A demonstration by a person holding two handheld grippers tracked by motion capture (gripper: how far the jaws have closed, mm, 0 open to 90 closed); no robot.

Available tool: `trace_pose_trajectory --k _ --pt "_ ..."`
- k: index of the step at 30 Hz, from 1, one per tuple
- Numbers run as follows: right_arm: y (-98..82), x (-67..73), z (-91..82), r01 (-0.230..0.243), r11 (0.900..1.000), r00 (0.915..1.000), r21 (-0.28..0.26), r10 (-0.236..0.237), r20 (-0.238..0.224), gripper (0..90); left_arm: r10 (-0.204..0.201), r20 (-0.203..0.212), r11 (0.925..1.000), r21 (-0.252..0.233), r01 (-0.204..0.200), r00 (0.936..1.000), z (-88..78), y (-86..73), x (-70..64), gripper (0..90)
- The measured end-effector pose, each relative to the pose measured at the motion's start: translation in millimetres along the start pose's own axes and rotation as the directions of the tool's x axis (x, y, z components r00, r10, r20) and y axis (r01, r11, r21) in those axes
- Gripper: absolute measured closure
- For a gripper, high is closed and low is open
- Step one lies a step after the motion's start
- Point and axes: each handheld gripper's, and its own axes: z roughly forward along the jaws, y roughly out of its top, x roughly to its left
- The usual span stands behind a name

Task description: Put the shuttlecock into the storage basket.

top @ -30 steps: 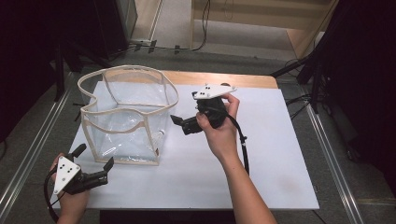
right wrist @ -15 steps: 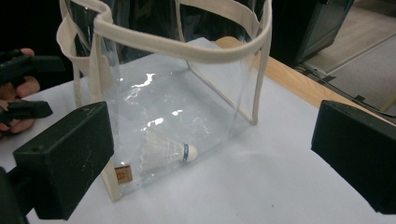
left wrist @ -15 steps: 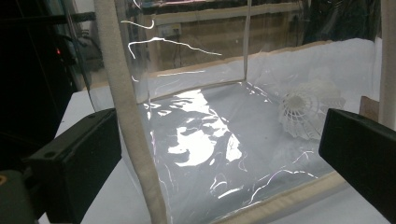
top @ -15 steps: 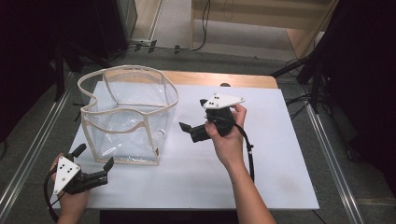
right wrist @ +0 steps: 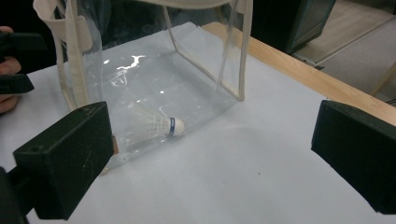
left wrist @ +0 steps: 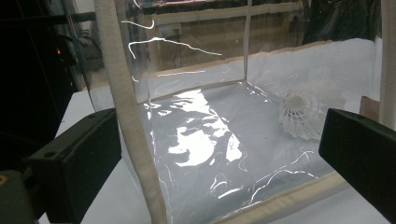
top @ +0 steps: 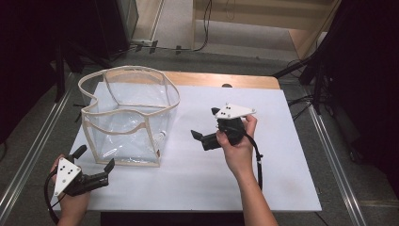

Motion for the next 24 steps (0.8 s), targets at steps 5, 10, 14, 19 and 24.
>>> trace_pose_trajectory --k 5,10,14,19,24 --pt "-11.7 -3.5 -3.5 -0.013 1.0 0.9999 0.003 0.013 0.007 0.0 0.0 -0.001 1.0 0.001 0.0 1.0 0.1 0.0 -0.2 0.0" --pt "-21.7 -7.3 -8.6 -0.019 1.0 0.9995 0.001 0.019 0.023 0.0 0.0 0.0 1.0 0.0 0.0 1.0 0.0 0.0 -0.2 0.0" --pt "-29.8 -9.6 -12.7 -0.033 0.999 0.999 0.004 0.033 0.03 0.0 -0.001 -0.001 1.0 0.0 0.001 1.0 0.0 -0.1 -0.3 0.0" --pt "-40.3 -12.8 -16.0 -0.044 0.999 0.9982 0.009 0.043 0.043 0.0 -0.001 0.0 1.0 0.0 0.001 1.0 0.0 -0.1 -0.4 0.0" --pt "-49.5 -15.7 -19.2 -0.055 0.998 0.9973 0.009 0.055 0.049 0.0 0.0 0.0 1.0 0.0 0.0 1.0 0.0 -0.1 -0.5 0.0"
